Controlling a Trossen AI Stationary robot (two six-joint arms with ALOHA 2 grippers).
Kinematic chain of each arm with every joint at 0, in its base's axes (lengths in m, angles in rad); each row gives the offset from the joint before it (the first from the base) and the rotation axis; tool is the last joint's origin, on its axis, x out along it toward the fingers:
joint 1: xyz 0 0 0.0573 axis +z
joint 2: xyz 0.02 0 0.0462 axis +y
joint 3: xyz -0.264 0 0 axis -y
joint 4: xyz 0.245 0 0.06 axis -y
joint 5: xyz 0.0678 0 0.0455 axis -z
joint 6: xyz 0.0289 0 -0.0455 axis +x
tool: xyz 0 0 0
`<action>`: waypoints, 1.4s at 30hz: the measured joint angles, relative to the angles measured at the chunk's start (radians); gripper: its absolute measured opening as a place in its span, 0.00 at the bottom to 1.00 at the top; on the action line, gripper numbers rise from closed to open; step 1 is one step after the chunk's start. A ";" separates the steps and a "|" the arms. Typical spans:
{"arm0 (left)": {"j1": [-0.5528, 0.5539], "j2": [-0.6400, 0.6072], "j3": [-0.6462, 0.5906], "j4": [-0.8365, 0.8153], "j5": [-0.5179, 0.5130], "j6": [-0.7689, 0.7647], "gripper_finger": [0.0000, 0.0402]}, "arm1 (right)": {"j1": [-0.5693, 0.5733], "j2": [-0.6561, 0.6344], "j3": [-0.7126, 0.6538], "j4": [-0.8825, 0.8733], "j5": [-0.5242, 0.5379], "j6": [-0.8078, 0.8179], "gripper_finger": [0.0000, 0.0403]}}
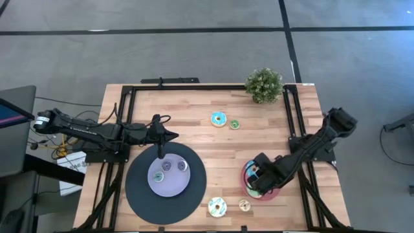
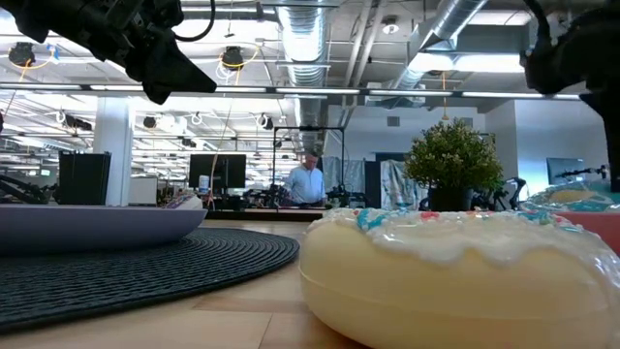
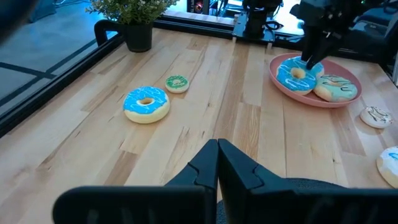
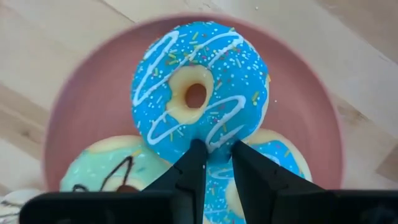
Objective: Pick & Place donuts
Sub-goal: Adjust the large blue donut on the pink plate
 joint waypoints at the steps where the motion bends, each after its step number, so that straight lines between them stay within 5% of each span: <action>1: 0.000 0.000 0.000 0.000 0.000 0.000 0.00 | 0.003 -0.008 0.001 -0.001 0.001 -0.001 0.17; 9: 0.000 0.000 0.000 0.000 0.000 -0.001 0.00 | 0.035 -0.060 0.002 -0.004 0.057 -0.012 0.20; 17: 0.000 0.000 0.000 0.000 0.000 -0.010 0.00 | 0.038 -0.067 0.002 -0.044 0.095 -0.010 0.33; 28: 0.000 0.000 0.000 0.000 0.000 -0.011 0.00 | 0.098 -0.066 0.002 -0.072 -0.056 0.066 0.54; 42: 0.000 0.000 0.000 0.000 0.000 -0.025 0.00 | 0.190 -0.065 -0.106 -0.057 -0.095 0.340 0.51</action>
